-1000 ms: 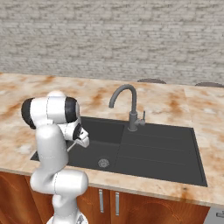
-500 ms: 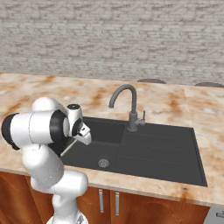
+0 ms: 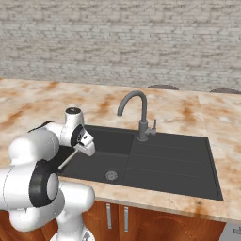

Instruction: Pick up the dish brush and dish brush from the sink, and place them back in the cabinet, and close the cabinet doors.

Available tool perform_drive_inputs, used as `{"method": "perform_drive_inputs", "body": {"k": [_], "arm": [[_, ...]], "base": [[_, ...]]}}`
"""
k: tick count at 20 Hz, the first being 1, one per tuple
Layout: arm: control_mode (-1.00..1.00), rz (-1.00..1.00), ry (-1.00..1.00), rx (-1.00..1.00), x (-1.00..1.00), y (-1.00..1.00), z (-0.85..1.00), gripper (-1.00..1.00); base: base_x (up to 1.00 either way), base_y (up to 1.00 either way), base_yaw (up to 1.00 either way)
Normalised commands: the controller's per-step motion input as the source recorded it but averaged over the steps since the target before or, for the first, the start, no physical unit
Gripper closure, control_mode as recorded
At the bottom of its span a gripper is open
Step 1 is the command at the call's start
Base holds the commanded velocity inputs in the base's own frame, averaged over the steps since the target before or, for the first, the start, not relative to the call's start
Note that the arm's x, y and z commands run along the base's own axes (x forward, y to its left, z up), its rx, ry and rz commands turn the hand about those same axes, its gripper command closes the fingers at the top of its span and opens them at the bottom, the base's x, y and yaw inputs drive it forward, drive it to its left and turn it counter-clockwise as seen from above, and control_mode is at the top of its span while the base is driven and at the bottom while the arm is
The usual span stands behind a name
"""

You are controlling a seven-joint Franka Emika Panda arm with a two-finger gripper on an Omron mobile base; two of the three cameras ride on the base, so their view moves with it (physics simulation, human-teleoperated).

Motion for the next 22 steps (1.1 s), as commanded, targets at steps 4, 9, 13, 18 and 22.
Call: {"method": "perform_drive_inputs", "body": {"k": [4,9,13,18,22], "arm": [[-1.0,0.06,0.08,0.0,-0.23,0.0,0.64,1.0],[-1.0,0.14,0.05,0.0,-0.17,0.0,0.46,1.0],[-1.0,0.21,0.0,0.0,-0.12,-0.13,0.11,1.0],[-1.0,0.12,-0.01,-0.11,-0.22,-0.21,0.19,1.0],[-1.0,0.05,-0.01,-0.11,-0.46,-0.32,0.29,1.0]], "base": [[0.0,0.0,0.0],[0.0,0.0,0.0],[0.0,0.0,0.0],[0.0,0.0,0.0],[0.0,0.0,0.0]]}}
